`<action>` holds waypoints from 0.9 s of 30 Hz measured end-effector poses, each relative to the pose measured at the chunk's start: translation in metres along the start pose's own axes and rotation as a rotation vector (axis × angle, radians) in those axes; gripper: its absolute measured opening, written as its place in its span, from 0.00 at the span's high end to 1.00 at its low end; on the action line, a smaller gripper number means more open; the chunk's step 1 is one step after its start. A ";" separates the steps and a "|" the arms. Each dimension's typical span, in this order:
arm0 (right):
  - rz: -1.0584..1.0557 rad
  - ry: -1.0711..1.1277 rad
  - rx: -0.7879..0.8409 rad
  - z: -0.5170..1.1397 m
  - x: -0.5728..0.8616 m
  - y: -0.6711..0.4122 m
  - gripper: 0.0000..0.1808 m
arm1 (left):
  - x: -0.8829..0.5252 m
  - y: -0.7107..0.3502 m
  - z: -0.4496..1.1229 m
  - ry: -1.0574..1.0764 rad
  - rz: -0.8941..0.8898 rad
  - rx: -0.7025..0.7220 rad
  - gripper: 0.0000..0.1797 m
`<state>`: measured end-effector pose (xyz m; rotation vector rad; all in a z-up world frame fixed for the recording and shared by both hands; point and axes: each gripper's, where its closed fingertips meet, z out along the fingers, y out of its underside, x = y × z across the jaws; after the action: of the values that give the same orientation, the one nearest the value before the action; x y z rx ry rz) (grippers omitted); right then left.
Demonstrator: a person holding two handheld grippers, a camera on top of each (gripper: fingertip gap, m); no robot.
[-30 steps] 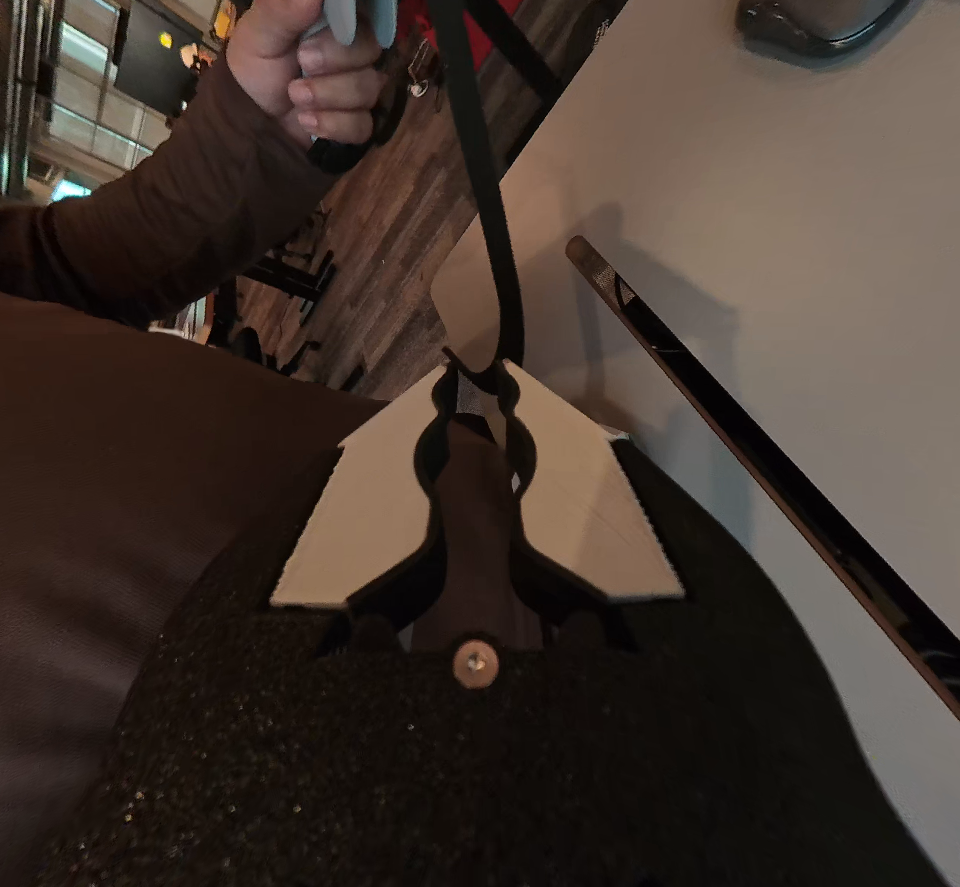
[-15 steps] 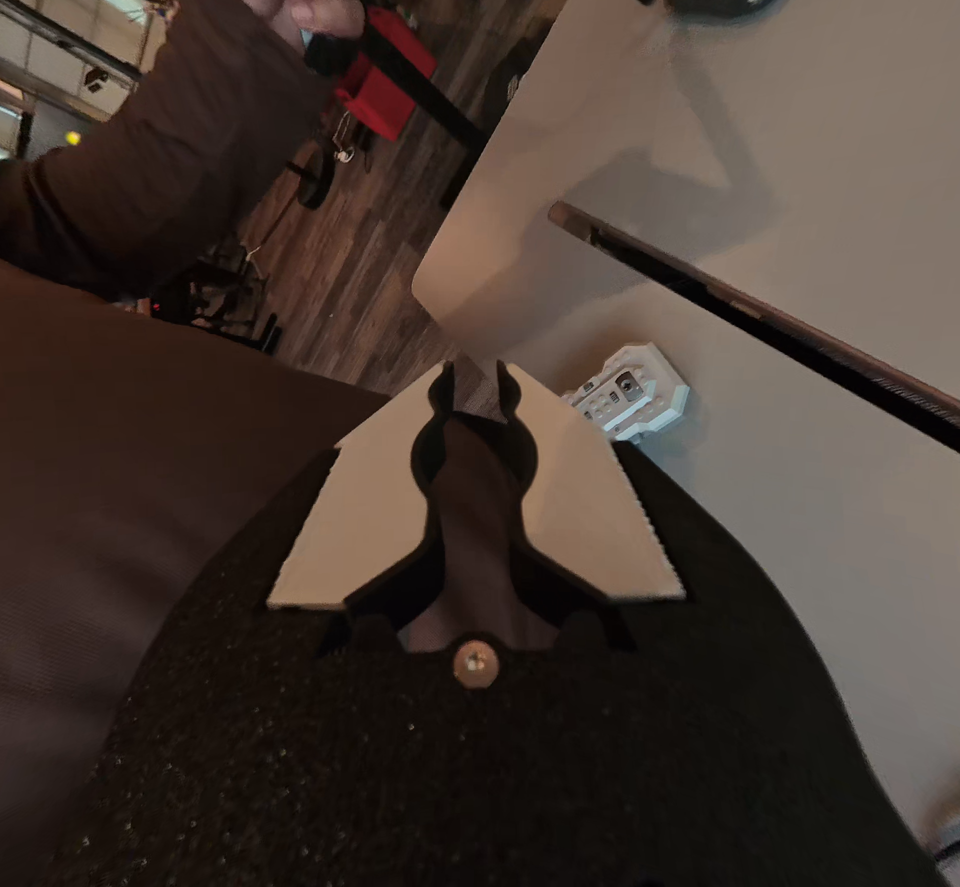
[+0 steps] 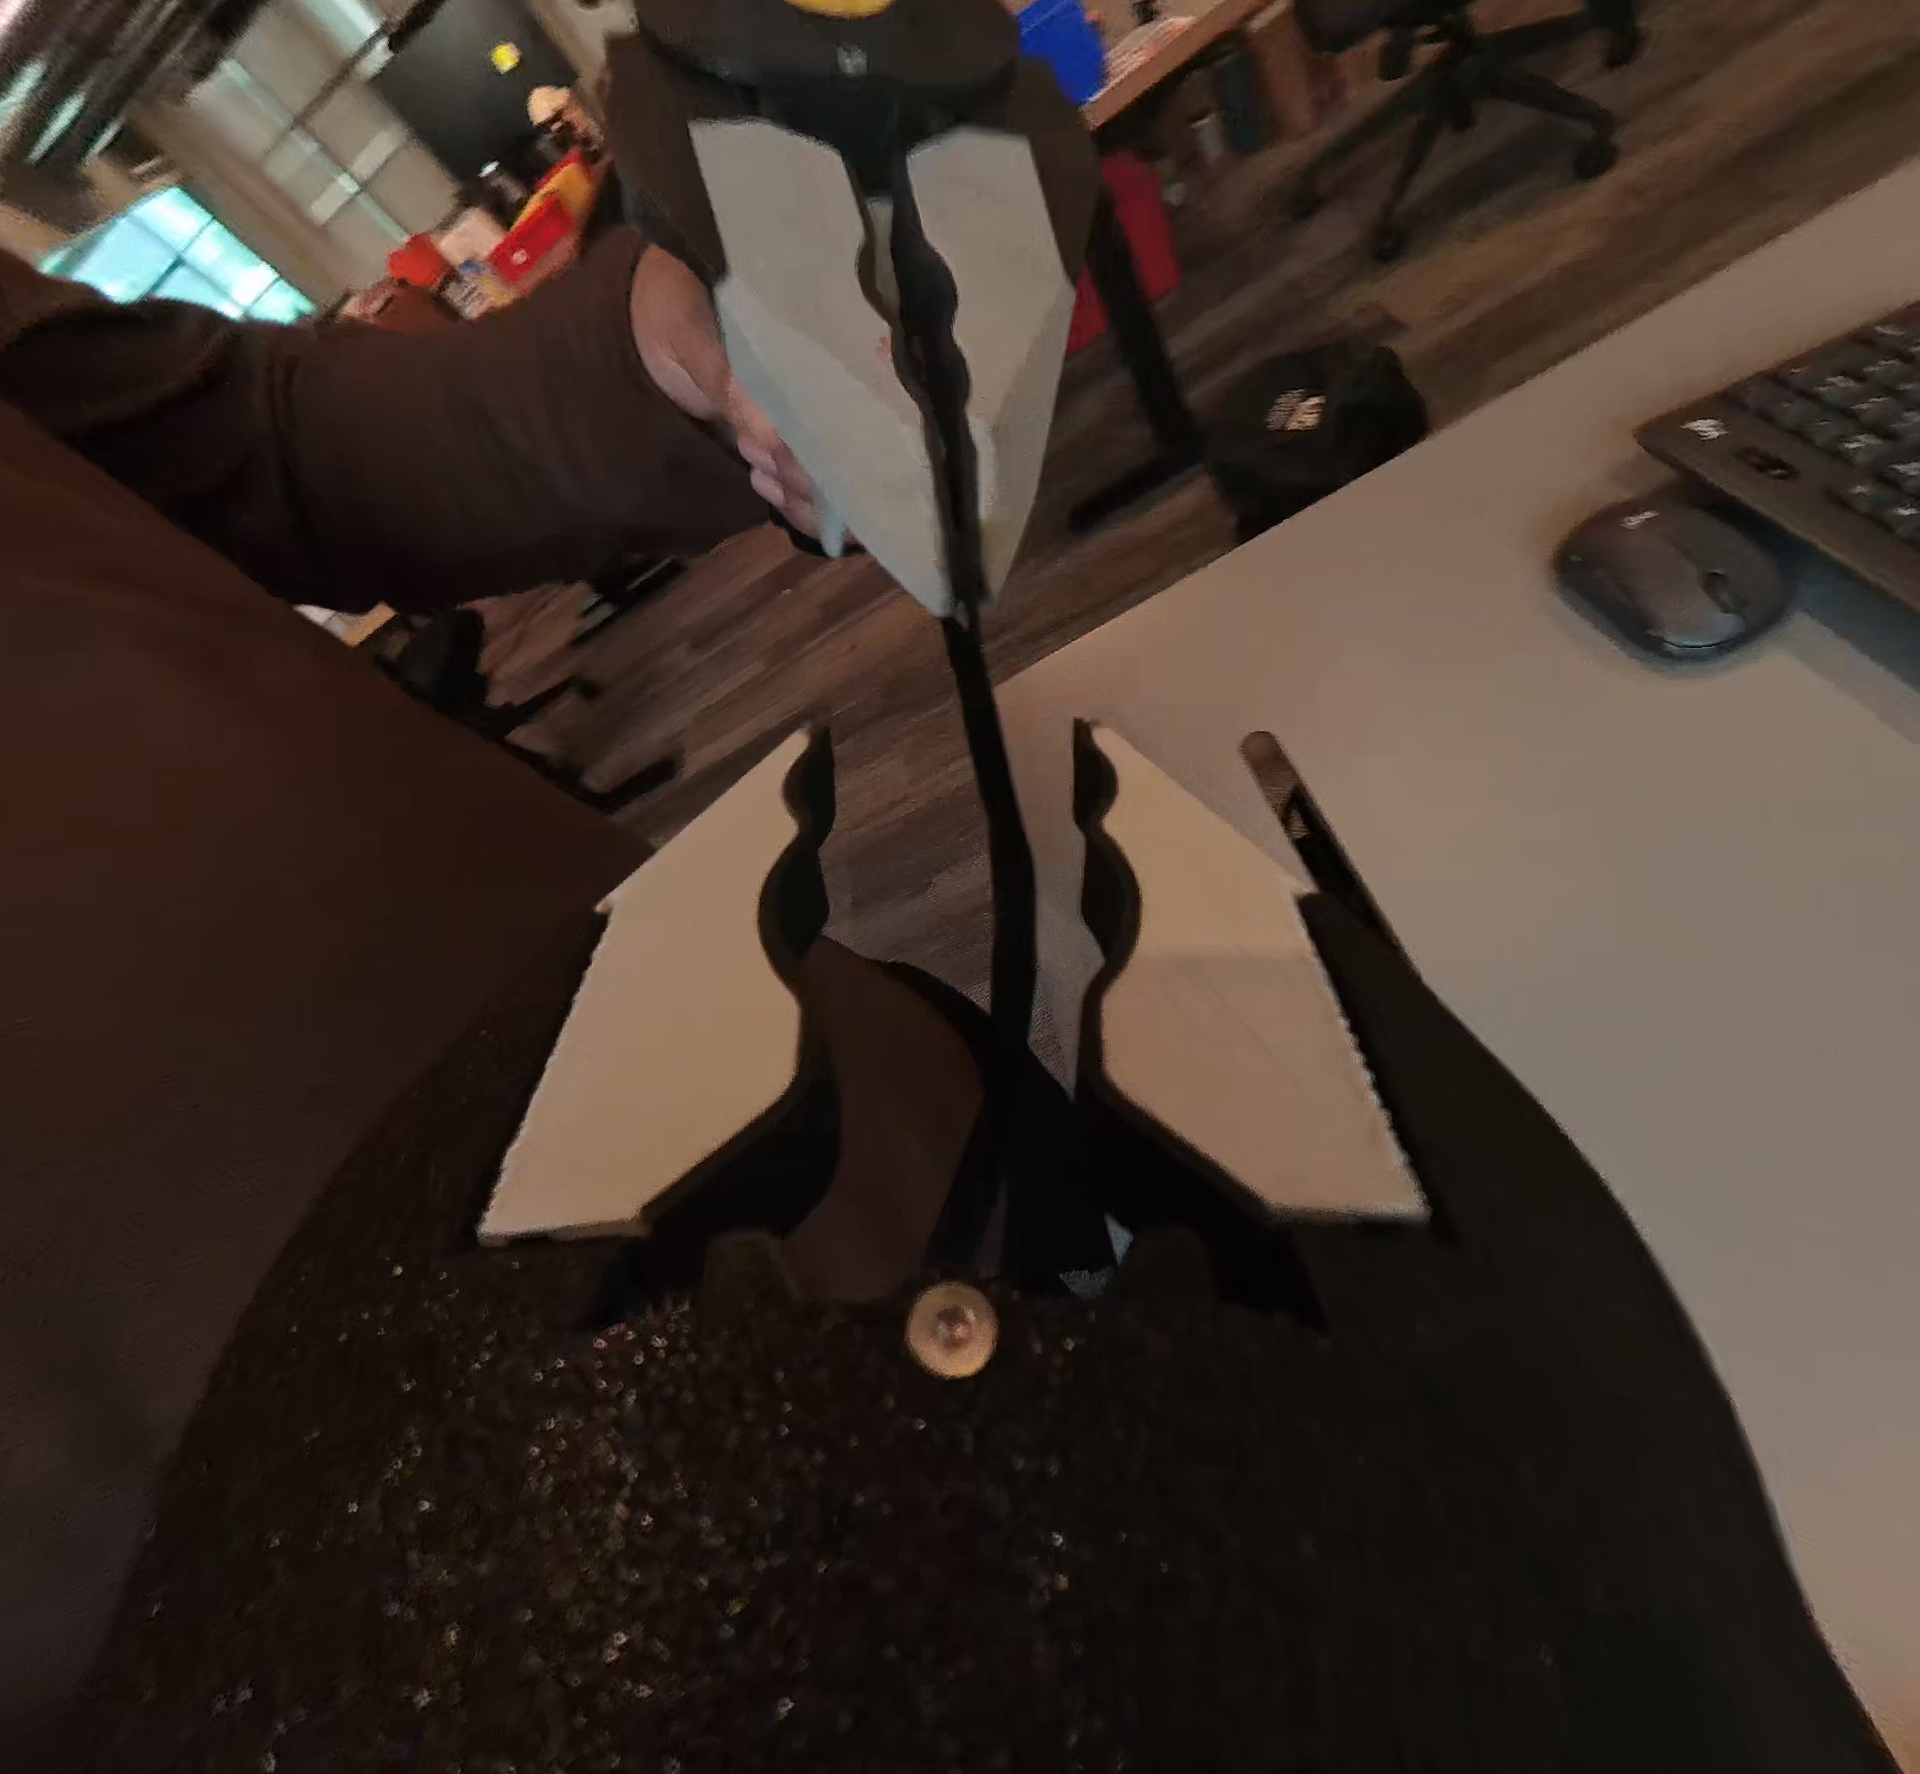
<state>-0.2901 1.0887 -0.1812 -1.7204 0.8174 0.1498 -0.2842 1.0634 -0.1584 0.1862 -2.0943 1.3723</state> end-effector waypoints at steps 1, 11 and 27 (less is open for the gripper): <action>-0.016 -0.036 -0.017 -0.001 -0.005 0.006 0.83 | 0.008 -0.006 0.008 -0.004 0.006 0.001 1.00; -0.001 -0.199 -0.098 -0.019 -0.018 0.086 1.00 | 0.031 -0.070 0.013 -0.154 -0.032 0.157 1.00; 0.065 0.079 -0.199 -0.024 0.002 0.124 0.91 | 0.070 -0.061 -0.073 -0.220 0.061 0.260 1.00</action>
<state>-0.3687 1.0556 -0.2738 -1.8969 0.9429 0.2138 -0.2830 1.1141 -0.0515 0.3994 -2.1036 1.7273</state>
